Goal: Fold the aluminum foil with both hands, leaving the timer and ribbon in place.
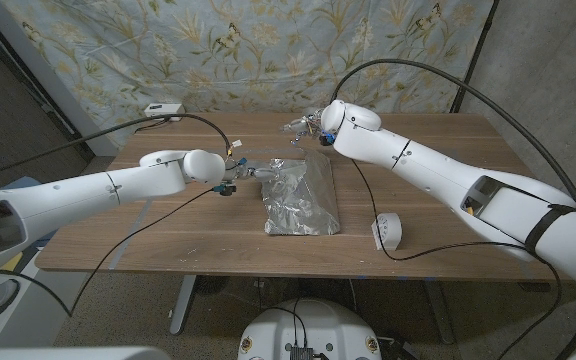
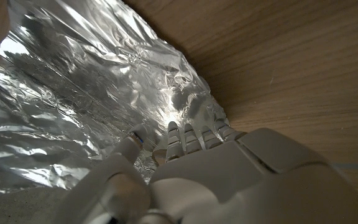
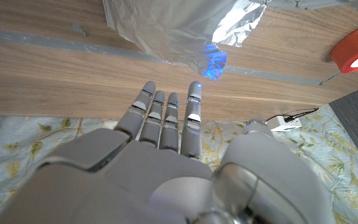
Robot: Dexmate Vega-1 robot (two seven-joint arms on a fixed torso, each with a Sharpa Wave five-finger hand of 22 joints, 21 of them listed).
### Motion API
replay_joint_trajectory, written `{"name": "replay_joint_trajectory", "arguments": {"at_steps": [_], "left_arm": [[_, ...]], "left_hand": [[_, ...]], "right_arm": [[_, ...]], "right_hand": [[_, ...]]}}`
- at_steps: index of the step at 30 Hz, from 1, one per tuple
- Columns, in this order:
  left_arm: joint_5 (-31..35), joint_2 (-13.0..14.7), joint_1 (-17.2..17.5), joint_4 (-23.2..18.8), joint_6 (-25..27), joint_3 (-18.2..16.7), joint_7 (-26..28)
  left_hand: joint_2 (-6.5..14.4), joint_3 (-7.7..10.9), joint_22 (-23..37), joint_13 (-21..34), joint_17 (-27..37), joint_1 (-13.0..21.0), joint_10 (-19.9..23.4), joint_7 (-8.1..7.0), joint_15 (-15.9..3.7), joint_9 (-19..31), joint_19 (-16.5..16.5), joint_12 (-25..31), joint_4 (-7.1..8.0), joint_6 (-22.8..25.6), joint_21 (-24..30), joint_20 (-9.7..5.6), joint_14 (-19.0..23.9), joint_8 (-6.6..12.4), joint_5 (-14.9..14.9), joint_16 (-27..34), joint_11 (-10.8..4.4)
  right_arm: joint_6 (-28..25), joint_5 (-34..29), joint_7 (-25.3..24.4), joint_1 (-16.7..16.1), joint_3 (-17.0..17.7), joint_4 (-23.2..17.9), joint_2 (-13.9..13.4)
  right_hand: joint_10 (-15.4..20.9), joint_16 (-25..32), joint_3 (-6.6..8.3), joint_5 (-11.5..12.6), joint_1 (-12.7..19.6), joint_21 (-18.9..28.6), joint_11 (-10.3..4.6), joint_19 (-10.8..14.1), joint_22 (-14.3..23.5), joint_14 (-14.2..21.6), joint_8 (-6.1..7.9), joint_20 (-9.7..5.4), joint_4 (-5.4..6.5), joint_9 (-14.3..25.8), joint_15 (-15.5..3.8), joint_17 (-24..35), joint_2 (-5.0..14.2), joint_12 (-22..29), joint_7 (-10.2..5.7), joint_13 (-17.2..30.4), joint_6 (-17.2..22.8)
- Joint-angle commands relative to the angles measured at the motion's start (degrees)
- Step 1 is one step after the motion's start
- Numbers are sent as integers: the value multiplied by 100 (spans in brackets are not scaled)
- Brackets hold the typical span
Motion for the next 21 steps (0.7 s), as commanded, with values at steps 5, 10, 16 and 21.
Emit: {"name": "replay_joint_trajectory", "arguments": {"at_steps": [5,10,16,21], "left_arm": [[-40,147,71,-181,-32,-39,175],[-66,289,97,-362,-26,-92,287],[-93,570,102,-721,-5,-198,442],[-118,719,102,-911,69,-235,506]], "left_hand": [[-11,21,12,2,12,72,-18,-39,10,27,-40,8,-63,29,-42,10,-6,48,52,9,13],[-12,23,12,2,12,88,-10,-40,6,27,-31,11,-75,36,-45,3,-2,49,55,10,14],[-15,24,11,2,12,106,-1,-40,8,27,-21,15,-89,41,-49,3,3,50,58,12,-4],[-18,23,11,2,12,119,7,-33,7,27,-14,18,-100,53,-52,7,14,54,60,15,6]], "right_arm": [[343,533,-299,-333,402,46,76],[333,606,-347,-373,404,53,84],[305,665,-401,-411,426,23,61],[282,672,-443,-422,427,-48,17]], "right_hand": [[-29,-6,-302,244,-971,28,179,-127,43,-71,-6,20,514,-28,111,31,307,30,222,27,-87],[-66,-14,-381,309,-1232,30,214,-162,43,-118,-38,17,546,-39,126,36,364,22,225,27,-210],[-103,-12,-414,336,-1337,29,197,-176,38,-128,-48,13,542,-43,121,38,377,13,222,27,-266],[-111,-10,-430,352,-1395,30,183,-177,33,-131,-54,15,538,-46,115,39,385,14,210,27,-306]]}}
